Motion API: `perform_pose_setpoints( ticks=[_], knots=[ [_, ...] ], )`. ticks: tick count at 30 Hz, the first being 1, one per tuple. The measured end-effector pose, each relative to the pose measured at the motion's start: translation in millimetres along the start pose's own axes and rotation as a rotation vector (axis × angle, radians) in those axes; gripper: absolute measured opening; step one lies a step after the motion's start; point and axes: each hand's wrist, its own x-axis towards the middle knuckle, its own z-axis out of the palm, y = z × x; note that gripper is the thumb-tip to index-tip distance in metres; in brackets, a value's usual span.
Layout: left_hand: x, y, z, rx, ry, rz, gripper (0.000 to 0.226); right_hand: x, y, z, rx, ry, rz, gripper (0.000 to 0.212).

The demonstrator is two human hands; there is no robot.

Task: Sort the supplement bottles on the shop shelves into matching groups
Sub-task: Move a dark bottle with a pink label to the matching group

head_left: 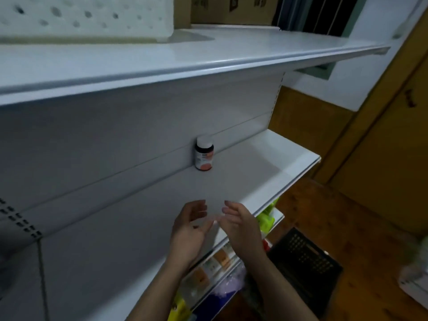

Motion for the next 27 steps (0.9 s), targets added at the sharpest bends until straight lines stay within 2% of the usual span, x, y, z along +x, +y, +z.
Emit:
perform_pose_setpoints(
  ticks=[5,9,15,19,25,27],
  knots=[
    [66,4,20,0.049,0.065,-0.071,0.044,80,-4,-6,0.070,-0.114,0.058,0.044],
    [124,10,49,0.165,0.132,-0.116,0.060,154,1,-8,-0.047,-0.199,0.055,0.049],
    [178,14,77,0.130,0.247,-0.229,0.077,237,-5,-2,-0.086,-0.381,-0.009,0.058],
    [186,14,91,0.188,0.261,-0.169,0.058,257,-10,0,-0.030,-0.515,-0.102,0.059],
    [149,1,94,0.174,0.423,-0.189,0.039,230,19,-19,-0.100,-0.486,-0.278,0.045],
    [126,0,99,0.205,0.430,-0.162,0.032,211,27,-31,-0.070,-0.516,-0.315,0.042]
  ],
)
